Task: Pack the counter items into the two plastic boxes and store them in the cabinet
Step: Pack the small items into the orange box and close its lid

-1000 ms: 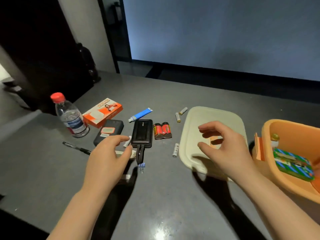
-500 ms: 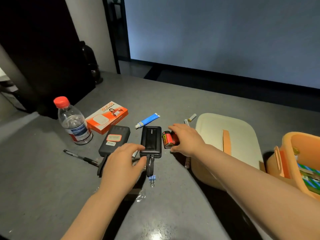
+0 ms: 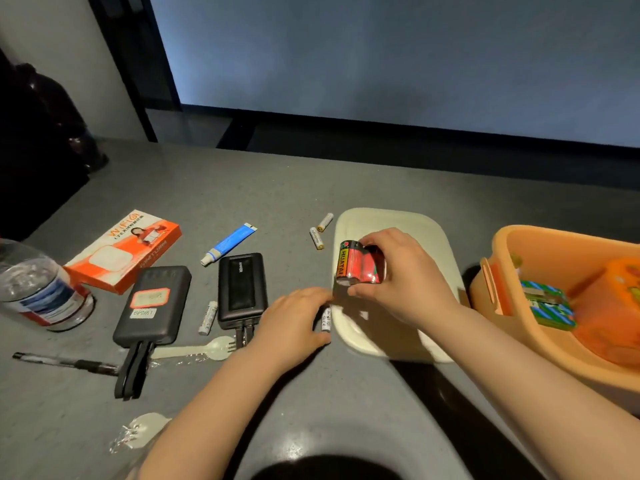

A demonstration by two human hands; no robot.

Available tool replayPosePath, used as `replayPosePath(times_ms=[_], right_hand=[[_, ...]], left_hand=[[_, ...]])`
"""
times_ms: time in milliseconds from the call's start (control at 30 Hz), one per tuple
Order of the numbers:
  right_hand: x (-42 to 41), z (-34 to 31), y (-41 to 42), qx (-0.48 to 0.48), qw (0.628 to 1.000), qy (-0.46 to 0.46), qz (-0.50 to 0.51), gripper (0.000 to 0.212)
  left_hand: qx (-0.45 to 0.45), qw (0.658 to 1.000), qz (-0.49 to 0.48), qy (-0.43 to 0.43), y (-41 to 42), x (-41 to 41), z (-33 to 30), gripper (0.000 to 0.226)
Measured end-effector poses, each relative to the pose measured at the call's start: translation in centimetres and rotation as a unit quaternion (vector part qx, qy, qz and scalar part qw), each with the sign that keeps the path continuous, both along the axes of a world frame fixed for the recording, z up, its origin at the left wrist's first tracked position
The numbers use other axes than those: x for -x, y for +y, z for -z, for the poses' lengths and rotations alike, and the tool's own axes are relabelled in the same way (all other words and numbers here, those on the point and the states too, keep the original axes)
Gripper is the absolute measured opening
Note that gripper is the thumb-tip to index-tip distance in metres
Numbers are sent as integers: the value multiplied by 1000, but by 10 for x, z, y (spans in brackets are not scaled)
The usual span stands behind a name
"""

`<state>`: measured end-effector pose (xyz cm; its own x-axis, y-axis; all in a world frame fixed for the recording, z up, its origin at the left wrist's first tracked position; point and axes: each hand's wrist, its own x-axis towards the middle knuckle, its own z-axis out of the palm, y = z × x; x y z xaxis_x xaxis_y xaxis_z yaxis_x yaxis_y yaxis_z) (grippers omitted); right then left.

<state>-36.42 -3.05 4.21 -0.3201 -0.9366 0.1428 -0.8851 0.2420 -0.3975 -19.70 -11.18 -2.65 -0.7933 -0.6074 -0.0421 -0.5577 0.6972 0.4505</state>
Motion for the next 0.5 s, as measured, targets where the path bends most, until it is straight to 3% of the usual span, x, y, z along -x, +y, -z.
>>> replayPosePath(times_ms=[100, 267, 367, 500], right_hand=[[4, -14, 36, 13, 1000, -2, 18, 73], [9, -32, 89, 56, 997, -3, 61, 72], [19, -46, 121, 82, 994, -14, 78, 68], [54, -72, 162, 121, 985, -18, 119, 67]], left_hand=[[-15, 1000, -10, -19, -1, 8, 6, 67], [1, 999, -47, 2, 1, 9, 0, 48], [1, 993, -109, 55, 10, 12, -13, 52], [17, 982, -108, 154, 35, 38, -57, 50]])
